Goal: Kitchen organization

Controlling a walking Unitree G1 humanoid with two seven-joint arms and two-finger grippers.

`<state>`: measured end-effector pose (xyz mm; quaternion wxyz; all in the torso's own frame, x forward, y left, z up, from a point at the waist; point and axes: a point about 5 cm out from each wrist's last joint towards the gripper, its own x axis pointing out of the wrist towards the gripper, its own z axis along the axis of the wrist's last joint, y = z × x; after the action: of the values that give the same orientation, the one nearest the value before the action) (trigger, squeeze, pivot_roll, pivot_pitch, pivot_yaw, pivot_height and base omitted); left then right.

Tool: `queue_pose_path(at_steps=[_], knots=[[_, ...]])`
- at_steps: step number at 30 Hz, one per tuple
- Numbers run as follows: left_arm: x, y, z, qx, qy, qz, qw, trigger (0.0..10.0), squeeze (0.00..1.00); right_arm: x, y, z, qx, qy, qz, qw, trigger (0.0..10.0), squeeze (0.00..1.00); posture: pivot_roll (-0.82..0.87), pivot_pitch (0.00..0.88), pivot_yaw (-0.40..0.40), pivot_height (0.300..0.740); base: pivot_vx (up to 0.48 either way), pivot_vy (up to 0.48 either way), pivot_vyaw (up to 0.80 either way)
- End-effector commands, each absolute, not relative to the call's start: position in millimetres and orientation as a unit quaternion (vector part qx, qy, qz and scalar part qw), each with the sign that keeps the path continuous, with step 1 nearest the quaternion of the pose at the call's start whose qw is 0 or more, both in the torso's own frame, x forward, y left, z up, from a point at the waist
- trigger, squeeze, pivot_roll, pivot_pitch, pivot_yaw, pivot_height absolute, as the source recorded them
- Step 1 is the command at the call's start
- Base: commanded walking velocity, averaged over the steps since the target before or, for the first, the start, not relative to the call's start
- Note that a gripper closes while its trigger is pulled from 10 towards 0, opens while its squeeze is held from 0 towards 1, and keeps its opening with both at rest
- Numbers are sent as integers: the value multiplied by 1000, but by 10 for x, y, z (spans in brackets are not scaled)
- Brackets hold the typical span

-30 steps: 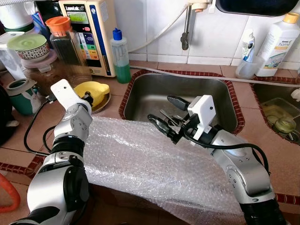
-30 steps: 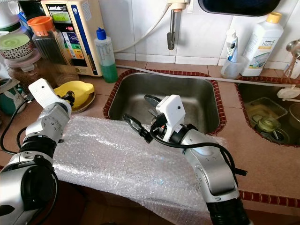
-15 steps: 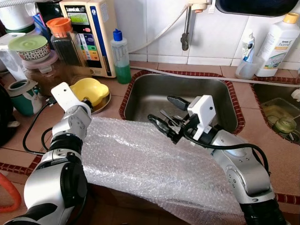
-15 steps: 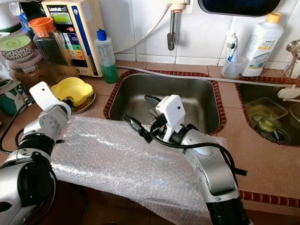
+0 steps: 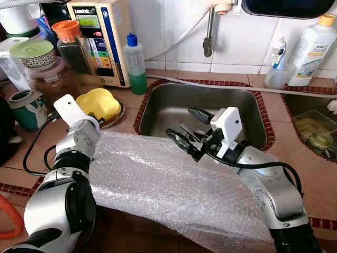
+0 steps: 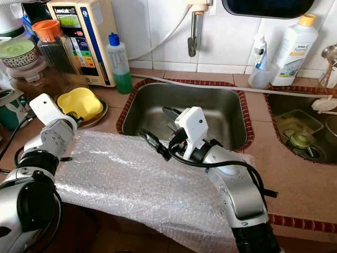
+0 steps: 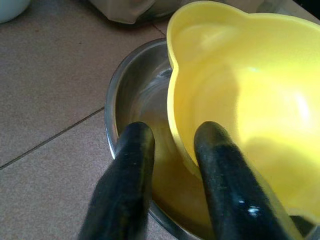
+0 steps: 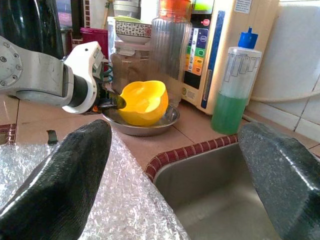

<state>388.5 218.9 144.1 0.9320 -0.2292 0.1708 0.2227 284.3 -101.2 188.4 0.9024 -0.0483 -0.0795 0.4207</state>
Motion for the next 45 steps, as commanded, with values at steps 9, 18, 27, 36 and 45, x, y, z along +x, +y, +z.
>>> queue_pose_path(at_steps=[9, 18, 27, 36, 45], knots=[[3843, 2297, 1400, -194, 166, 245, 935, 0, 0, 2851, -989, 1883, -51, -80, 424, 901, 10000, 0, 52, 0, 100, 740, 0, 0, 0], [3858, 2330, 1497, -158, 116, 237, 951, 0, 0, 2853, -985, 1875, -52, -80, 422, 902, 10000, 0, 53, 0, 101, 740, 0, 0, 0], [3861, 2307, 1519, -142, 91, 228, 959, 0, 0, 2856, -982, 1867, -56, -79, 420, 902, 10000, 0, 53, 0, 101, 740, 0, 0, 0], [3870, 2296, 1583, -119, 58, 218, 967, 0, 0, 2863, -989, 1859, -57, -77, 418, 904, 10000, 0, 53, 0, 102, 740, 0, 0, 0], [3872, 2321, 1590, -94, 61, 227, 967, 0, 0, 2878, -1002, 1849, -59, -77, 413, 906, 10000, 0, 54, 0, 107, 740, 0, 0, 0]])
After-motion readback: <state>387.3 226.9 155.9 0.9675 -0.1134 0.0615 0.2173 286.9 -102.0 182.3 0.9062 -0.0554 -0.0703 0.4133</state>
